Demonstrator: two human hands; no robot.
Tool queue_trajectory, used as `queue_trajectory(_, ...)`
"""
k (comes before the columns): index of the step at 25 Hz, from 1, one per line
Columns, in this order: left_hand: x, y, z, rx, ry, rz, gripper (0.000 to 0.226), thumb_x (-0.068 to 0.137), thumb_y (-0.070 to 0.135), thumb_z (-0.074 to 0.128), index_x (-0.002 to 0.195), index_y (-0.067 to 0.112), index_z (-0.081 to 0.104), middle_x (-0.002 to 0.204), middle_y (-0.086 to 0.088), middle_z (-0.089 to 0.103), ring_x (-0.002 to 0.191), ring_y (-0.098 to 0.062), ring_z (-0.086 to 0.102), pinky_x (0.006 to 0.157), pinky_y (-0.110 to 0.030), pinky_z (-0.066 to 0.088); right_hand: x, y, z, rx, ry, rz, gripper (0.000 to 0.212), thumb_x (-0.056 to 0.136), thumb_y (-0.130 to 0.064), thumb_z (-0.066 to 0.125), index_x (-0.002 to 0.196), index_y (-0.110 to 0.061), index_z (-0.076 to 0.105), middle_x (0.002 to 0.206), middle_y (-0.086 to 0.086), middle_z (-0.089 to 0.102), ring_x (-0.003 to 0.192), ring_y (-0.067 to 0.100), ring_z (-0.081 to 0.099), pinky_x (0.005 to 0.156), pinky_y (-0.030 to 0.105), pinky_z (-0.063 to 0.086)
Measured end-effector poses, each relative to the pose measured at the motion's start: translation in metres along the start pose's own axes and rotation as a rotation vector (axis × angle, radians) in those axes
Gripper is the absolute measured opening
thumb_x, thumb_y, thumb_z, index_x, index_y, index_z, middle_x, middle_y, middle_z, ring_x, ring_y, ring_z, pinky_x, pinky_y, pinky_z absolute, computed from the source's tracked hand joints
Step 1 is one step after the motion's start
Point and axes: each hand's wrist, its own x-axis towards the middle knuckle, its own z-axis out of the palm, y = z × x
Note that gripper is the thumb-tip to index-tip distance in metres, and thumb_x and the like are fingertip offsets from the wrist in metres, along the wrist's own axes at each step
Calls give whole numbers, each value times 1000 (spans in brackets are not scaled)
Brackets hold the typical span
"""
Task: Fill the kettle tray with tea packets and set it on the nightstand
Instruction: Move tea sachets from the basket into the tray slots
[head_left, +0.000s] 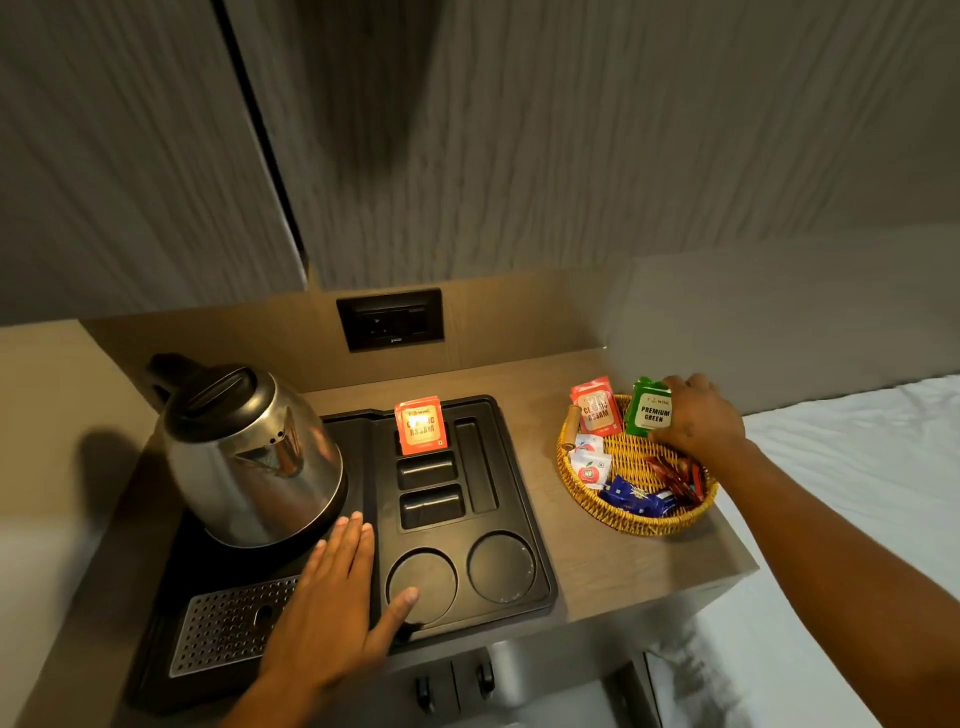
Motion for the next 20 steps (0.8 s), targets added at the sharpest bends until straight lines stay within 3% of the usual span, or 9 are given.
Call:
queue_trajectory(4,-1,0,1,-2,16,-1,101,74,88,-5,148,19,-15,159,3,-20,145,-11,-23,118,-33,-9,0,0,-5,60,36,44,67,64,-38,84,117,-18,49,108,10,55,101,29,57,72,42,55)
queue_trajectory(7,-4,0,1,0,30,11,100,76,87,-3,149,20,-14,158,4,-20,145,-11,-23,118,-32,-10,3,1,-14,197,-30,35,32,75,-30,78,98,-18,60,100,10,65,81,23,62,58,30,51)
queue_trajectory(9,-5,0,-1,-2,44,20,99,78,86,-1,151,20,-10,158,4,-19,145,-11,-23,118,-32,-10,4,-1,-25,285,-144,4,17,80,-21,74,93,-18,65,103,12,69,80,22,62,52,25,44)
queue_trajectory(13,-7,0,-2,-14,61,32,97,81,84,2,153,19,-6,158,3,-16,146,-13,-19,118,-33,-8,-7,-16,-69,380,-189,-136,13,80,-19,74,87,-25,66,99,8,70,76,15,59,52,23,41)
queue_trajectory(16,-6,0,0,-17,72,35,97,82,84,4,154,19,-3,159,3,-15,146,-13,-18,118,-33,-8,-30,-61,-99,564,-107,-323,16,81,-26,72,81,-39,63,87,-12,68,73,3,61,56,20,43)
queue_trajectory(20,-4,-1,3,-21,65,32,97,82,85,6,154,20,-2,160,2,-11,147,-12,-17,118,-33,-7,-59,-173,-69,747,-319,-521,14,85,-17,67,90,-30,66,93,-8,67,83,5,64,65,21,51)
